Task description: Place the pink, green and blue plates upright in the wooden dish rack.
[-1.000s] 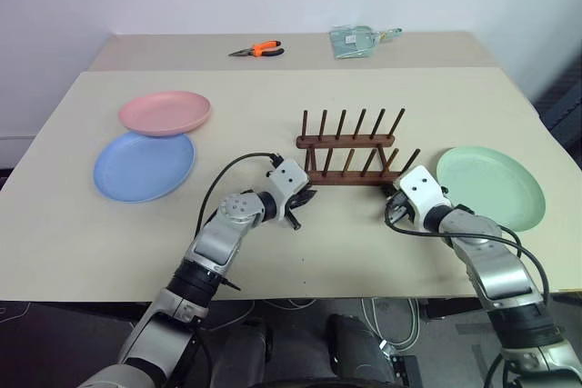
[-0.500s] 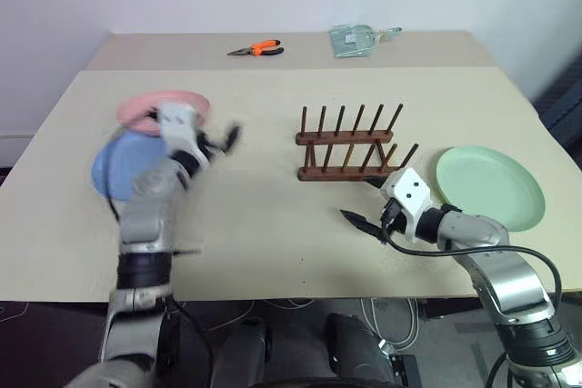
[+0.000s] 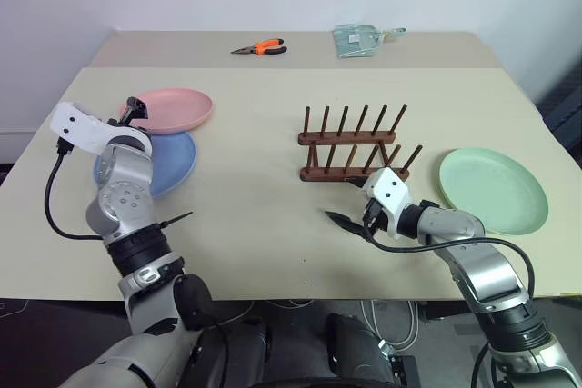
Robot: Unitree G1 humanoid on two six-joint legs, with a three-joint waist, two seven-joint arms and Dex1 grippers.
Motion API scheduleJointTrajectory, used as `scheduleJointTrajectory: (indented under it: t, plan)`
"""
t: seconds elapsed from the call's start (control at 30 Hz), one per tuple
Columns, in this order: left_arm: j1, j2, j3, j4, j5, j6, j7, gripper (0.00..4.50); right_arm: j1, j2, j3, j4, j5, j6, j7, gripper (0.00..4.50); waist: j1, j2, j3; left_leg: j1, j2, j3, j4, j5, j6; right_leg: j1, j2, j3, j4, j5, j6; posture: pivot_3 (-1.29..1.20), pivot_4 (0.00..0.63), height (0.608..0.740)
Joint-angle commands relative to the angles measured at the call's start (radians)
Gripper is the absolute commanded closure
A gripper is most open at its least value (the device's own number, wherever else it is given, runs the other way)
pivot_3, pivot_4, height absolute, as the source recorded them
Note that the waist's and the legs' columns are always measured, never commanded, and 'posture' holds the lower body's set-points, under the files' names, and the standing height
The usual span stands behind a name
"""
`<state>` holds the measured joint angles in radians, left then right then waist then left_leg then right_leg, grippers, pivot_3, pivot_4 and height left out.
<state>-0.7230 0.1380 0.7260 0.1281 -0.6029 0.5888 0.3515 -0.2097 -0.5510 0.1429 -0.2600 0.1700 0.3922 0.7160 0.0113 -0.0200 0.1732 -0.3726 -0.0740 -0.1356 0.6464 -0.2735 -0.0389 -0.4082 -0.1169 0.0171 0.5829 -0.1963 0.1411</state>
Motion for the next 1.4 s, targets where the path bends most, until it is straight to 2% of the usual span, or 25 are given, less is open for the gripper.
scheduleJointTrajectory:
  t: [0.03,0.13,0.2,0.33,0.37,0.5,0.6,0.67,0.73,0.8,1.0,1.1,1.33,1.4]
  plan:
    - [-0.061,0.054,0.043,0.145,-0.072,0.021,-0.015,0.06,-0.019,0.014,-0.011,-0.022,-0.003,-0.031,-0.014,0.13,0.001,0.0,0.0,0.0,0.0,0.0,0.0,0.0,0.0,0.0,0.0,0.0,0.0,0.0,0.0,0.0,0.15,0.74]
    - [-0.115,0.075,0.098,0.271,-0.119,-0.004,0.027,0.91,-0.011,0.014,-0.029,-0.026,-0.013,-0.039,-0.034,0.13,0.002,-0.001,0.0,0.0,0.0,0.0,0.0,0.0,0.0,0.0,0.0,0.0,0.0,0.0,0.0,0.0,0.15,0.74]
    - [-0.133,0.085,0.099,0.309,-0.124,-0.027,0.018,1.83,-0.004,0.011,-0.04,-0.034,-0.014,-0.038,-0.045,0.13,0.002,-0.002,0.0,0.0,0.0,-0.001,0.0,0.0,0.0,0.0,0.0,0.0,0.0,0.0,0.0,0.0,0.15,0.74]
    - [-0.169,0.096,0.05,0.328,-0.135,-0.039,-0.063,4.02,0.017,0.009,-0.08,-0.069,0.032,0.002,-0.048,0.07,0.0,-0.002,0.0,0.0,0.0,0.0,0.0,0.0,0.0,0.0,0.0,0.0,0.0,0.0,0.0,0.0,0.15,0.74]
    - [-0.174,0.096,0.031,0.316,-0.139,-0.034,-0.093,4.42,0.02,0.006,-0.093,-0.084,0.05,0.02,-0.043,0.0,0.0,-0.002,0.0,0.0,0.0,0.0,0.0,0.0,0.0,0.0,0.0,0.0,0.0,0.0,0.0,0.0,0.15,0.74]
    - [-0.156,0.074,-0.109,0.158,-0.159,0.011,-0.254,4.42,-0.003,-0.036,-0.141,-0.179,0.091,0.056,-0.018,0.0,0.001,-0.002,0.001,-0.001,0.0,0.0,0.0,0.0,0.0,0.0,0.0,0.0,0.0,0.0,0.0,0.0,0.15,0.74]
    - [-0.122,0.04,-0.226,0.003,-0.167,0.062,-0.32,4.42,-0.092,-0.041,-0.147,-0.229,0.096,0.048,-0.027,0.0,-0.001,-0.003,0.002,-0.001,0.0,0.0,0.0,0.0,0.0,-0.001,0.0,0.0,-0.001,0.0,0.0,0.0,0.15,0.74]
    - [-0.1,0.016,-0.332,-0.098,-0.151,0.106,-0.34,4.42,-0.186,-0.041,-0.113,-0.217,0.03,0.011,-0.053,0.0,-0.003,-0.003,0.002,-0.001,0.0,0.0,-0.001,0.0,0.0,0.0,0.0,0.0,-0.001,0.0,0.0,0.0,0.15,0.74]
    - [-0.094,-0.01,-0.455,-0.196,-0.129,0.151,-0.352,4.42,-0.293,-0.061,-0.031,-0.155,-0.117,-0.069,-0.082,0.0,-0.005,-0.003,0.002,0.0,0.0,0.001,-0.001,0.0,0.0,0.0,0.0,0.0,-0.001,0.0,0.0,0.0,0.15,0.74]
    - [-0.098,-0.042,-0.521,-0.244,-0.124,0.187,-0.334,4.42,-0.375,-0.091,0.056,-0.062,-0.285,-0.179,-0.116,0.0,-0.004,-0.003,0.002,-0.001,0.0,0.001,-0.001,0.0,0.0,-0.001,0.0,0.001,-0.001,0.0,0.0,0.0,0.15,0.74]
    - [-0.104,-0.143,-0.54,-0.322,-0.19,0.265,-0.256,4.42,-0.47,-0.125,0.168,0.165,-0.553,-0.404,-0.208,0.0,-0.004,-0.003,0.002,-0.001,0.0,0.002,-0.001,0.0,-0.001,-0.001,0.0,0.002,-0.001,0.0,0.0,0.0,0.15,0.74]
    - [-0.099,-0.16,-0.523,-0.335,-0.204,0.297,-0.217,4.5,-0.465,-0.145,0.171,0.213,-0.62,-0.454,-0.227,0.87,-0.003,-0.003,0.002,-0.001,0.0,0.002,-0.001,0.0,-0.001,-0.001,0.0,0.002,-0.001,0.0,0.0,0.0,0.15,0.74]
    - [-0.094,-0.176,-0.48,-0.325,-0.231,0.315,-0.193,4.5,-0.458,-0.15,0.151,0.229,-0.711,-0.498,-0.272,4.46,-0.003,-0.003,0.002,-0.001,0.0,0.002,-0.001,0.001,-0.001,-0.001,0.0,0.002,-0.001,0.0,-0.001,0.0,0.15,0.74]
    - [-0.098,-0.194,-0.451,-0.318,-0.259,0.296,-0.196,4.5,-0.455,-0.149,0.147,0.231,-0.731,-0.508,-0.286,4.46,-0.001,-0.003,0.002,-0.001,0.0,0.002,-0.001,0.001,-0.002,-0.001,0.0,0.002,-0.001,0.0,-0.001,0.0,0.15,0.74]
